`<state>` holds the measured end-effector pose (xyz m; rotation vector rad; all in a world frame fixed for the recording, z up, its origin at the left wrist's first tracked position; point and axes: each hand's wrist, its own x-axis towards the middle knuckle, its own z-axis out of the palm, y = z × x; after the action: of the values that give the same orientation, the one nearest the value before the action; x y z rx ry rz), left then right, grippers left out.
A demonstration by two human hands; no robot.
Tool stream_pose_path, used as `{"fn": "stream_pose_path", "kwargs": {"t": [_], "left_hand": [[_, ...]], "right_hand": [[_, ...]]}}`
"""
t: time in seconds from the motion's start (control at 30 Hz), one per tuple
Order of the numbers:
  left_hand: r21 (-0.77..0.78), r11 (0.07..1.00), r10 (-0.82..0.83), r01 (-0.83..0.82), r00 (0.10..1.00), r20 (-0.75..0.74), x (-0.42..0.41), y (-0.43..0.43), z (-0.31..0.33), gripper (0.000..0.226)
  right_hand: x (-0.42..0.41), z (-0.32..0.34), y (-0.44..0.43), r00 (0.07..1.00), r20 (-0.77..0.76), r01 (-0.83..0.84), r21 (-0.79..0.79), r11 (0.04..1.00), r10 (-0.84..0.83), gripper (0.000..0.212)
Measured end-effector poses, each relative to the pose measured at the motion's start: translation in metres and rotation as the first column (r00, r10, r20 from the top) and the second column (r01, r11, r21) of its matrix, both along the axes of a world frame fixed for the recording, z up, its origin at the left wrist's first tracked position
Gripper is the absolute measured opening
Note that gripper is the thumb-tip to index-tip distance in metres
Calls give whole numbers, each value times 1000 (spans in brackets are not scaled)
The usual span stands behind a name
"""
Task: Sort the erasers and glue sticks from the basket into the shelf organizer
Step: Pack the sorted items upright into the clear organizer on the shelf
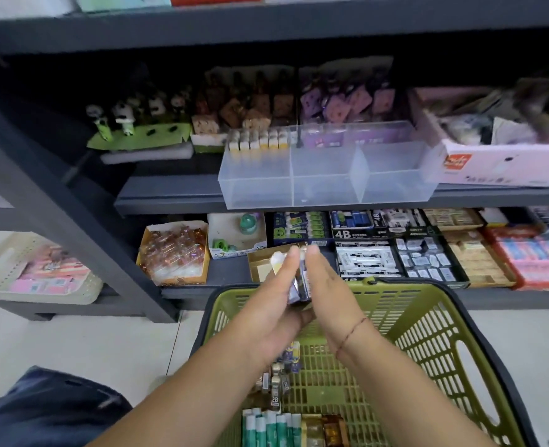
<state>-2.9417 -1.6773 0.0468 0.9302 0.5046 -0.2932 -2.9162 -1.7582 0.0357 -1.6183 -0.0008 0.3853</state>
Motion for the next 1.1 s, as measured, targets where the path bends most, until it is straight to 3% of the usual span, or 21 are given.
{"fn": "stream_pose_path", "kwargs": {"t": [0.13,0.23,0.4,0.5,0.7,0.83,0.97,1.1], "left_hand": [[-52,998,47,-45,999,26,11,6,14,73],[-89,994,67,-63,997,46,18,13,28,64],[-131,979,162,-156,986,34,25,27,53,37],[-142,979,153,-144,987,55,30,38,63,36],[-269,949,190,-164,979,71,46,50,76,56],[-342,922,226,-182,970,93,53,56,82,53],[-332,920,255,-209,962,100,57,63,84,33],[-297,927,266,-228,959,93,63,76,86,29]], "right_hand": [[9,8,14,982,175,99,-202,974,-63,51],[21,25,17,967,253,71,-236,969,-10,35],[38,49,16,973,170,-159,-13,987,159,25],[50,68,13,955,180,-249,47,967,237,19],[75,87,19,857,442,-188,-209,960,264,9],[87,101,27,840,415,-296,-190,936,350,9],[103,110,36,802,379,-368,-295,882,461,10],[118,118,43,856,230,-443,-137,886,464,10]]}}
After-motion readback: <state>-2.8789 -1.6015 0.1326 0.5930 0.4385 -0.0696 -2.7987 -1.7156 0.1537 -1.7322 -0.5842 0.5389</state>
